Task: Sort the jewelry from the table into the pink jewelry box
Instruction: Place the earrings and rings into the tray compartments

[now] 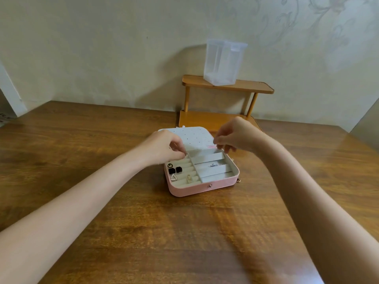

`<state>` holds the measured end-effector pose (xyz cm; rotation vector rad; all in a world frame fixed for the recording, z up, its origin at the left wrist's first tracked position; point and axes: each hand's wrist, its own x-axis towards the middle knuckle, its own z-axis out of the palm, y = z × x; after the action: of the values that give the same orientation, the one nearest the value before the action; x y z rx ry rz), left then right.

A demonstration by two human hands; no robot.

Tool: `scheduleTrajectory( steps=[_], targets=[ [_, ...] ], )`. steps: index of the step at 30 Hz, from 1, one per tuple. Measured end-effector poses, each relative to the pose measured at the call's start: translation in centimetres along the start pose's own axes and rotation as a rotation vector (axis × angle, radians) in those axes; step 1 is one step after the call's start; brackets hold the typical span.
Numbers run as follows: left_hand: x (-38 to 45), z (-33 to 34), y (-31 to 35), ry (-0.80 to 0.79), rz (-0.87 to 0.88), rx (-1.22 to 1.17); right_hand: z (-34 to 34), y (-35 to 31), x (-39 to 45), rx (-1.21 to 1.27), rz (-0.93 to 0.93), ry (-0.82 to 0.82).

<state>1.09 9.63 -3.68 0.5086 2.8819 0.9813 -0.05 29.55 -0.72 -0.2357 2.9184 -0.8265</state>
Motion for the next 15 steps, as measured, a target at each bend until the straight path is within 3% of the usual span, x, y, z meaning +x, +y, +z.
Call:
scheduleTrajectory(
  steps=[3,6,15],
  targets=[
    [0.6,1.3,1.3,-0.069,0.069,-0.001,-0.8,2.6,-0.6,-0.250,0.134,-0.194],
    [0.8,2.6,2.1,-0.130,0.108,0.016,0.0,4.7,-1.4,-0.282,0.203,-0.336],
    [1.1,3.5,3.3,-0.123,0.140,-0.003,1.0,6.5,-2.0,-0.157,0.170,-0.201]
  ],
)
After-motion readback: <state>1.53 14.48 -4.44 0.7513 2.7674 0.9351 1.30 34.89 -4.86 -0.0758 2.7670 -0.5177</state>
